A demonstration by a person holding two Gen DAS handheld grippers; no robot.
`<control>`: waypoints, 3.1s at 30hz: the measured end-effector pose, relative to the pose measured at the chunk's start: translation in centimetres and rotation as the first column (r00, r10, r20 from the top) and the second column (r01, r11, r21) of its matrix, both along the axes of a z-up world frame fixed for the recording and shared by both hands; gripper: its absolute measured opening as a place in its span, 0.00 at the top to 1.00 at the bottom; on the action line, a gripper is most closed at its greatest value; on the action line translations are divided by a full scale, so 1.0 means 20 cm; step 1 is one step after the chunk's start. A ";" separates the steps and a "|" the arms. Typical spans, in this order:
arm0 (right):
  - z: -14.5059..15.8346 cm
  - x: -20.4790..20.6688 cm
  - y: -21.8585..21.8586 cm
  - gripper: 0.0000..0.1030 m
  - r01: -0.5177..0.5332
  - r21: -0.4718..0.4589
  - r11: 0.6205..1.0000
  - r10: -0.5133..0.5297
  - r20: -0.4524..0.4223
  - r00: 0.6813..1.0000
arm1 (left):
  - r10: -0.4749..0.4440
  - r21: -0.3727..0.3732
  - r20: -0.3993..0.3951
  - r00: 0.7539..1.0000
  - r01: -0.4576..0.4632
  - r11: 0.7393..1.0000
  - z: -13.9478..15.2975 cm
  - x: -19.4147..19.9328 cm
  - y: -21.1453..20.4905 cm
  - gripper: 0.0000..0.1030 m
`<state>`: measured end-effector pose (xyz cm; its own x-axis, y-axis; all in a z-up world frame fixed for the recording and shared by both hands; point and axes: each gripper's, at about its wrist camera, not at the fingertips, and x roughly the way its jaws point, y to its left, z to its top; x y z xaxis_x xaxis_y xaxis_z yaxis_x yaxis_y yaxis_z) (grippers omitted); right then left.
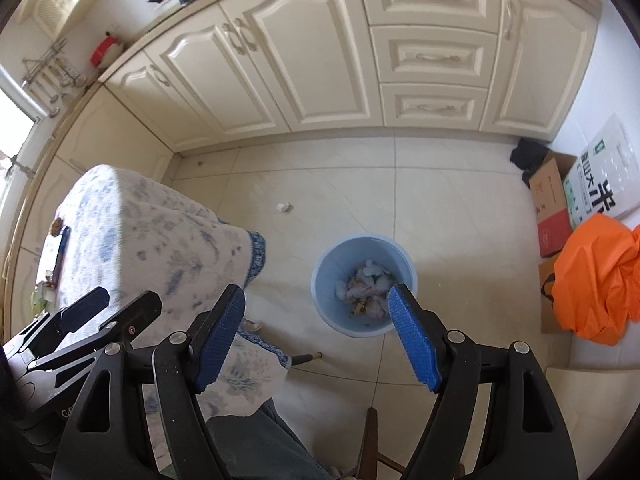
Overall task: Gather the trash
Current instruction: 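Move both open grippers back over the table of trash, then close the left gripper on the green snack packet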
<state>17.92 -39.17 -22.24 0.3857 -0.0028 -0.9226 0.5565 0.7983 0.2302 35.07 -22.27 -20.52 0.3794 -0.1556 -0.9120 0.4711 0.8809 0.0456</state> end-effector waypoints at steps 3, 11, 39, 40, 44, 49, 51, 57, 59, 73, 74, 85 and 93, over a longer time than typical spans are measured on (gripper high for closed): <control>0.07 0.02 0.10 0.22 -0.045 -0.019 0.999 0.045 0.033 0.998 | 0.046 -0.023 0.026 0.999 -0.046 0.999 0.07 -0.05 0.13 0.33; 0.21 0.08 0.40 0.18 -0.161 -0.030 0.987 0.163 0.107 0.981 | 0.184 -0.049 0.100 0.978 -0.180 0.982 0.26 -0.26 0.49 0.25; 0.42 0.14 1.25 0.07 -0.433 -0.072 0.899 0.438 0.211 0.874 | 0.517 -0.152 0.162 0.841 -0.496 0.855 0.56 -0.66 1.54 0.18; 0.42 0.14 1.27 0.07 -0.442 -0.073 0.894 0.446 0.209 0.870 | 0.527 -0.152 0.160 0.835 -0.506 0.849 0.57 -0.66 1.57 0.18; 0.41 0.18 1.36 0.07 -0.476 -0.068 0.877 0.479 0.202 0.854 | 0.557 -0.156 0.143 0.818 -0.537 0.829 0.55 -0.66 1.67 0.17; 0.39 0.23 1.46 0.06 -0.509 -0.070 0.858 0.512 0.183 0.839 | 0.593 -0.158 0.114 0.797 -0.574 0.803 0.51 -0.61 1.78 0.18; 0.37 0.26 1.50 0.06 -0.522 -0.070 0.850 0.526 0.171 0.833 | 0.604 -0.161 0.101 0.790 -0.587 0.794 0.50 -0.58 1.82 0.18; 0.32 0.37 1.59 0.06 -0.557 -0.066 0.828 0.561 0.132 0.817 | 0.634 -0.158 0.064 0.770 -0.620 0.769 0.44 -0.46 1.92 0.18; 0.30 0.40 1.62 0.06 -0.565 -0.063 0.823 0.568 0.122 0.814 | 0.641 -0.160 0.056 0.766 -0.627 0.763 0.43 -0.41 1.94 0.18; 0.11 0.94 1.64 0.06 -0.576 -0.055 0.816 0.578 0.045 0.815 | 0.637 -0.212 0.006 0.771 -0.621 0.754 0.32 0.33 1.95 0.18; 0.10 0.97 1.64 0.06 -0.575 -0.056 0.816 0.577 0.044 0.815 | 0.638 -0.210 -0.002 0.770 -0.624 0.753 0.30 0.39 1.94 0.18; 0.02 1.22 1.63 0.06 -0.612 -0.085 0.787 0.615 0.018 0.788 | 0.609 -0.158 -0.070 0.790 -0.611 0.776 -0.07 0.85 1.89 0.69; 0.06 1.20 1.75 0.06 -0.672 -0.119 0.731 0.680 0.043 0.732 | 0.574 -0.202 -0.110 0.812 -0.583 0.787 -0.10 0.76 1.98 0.89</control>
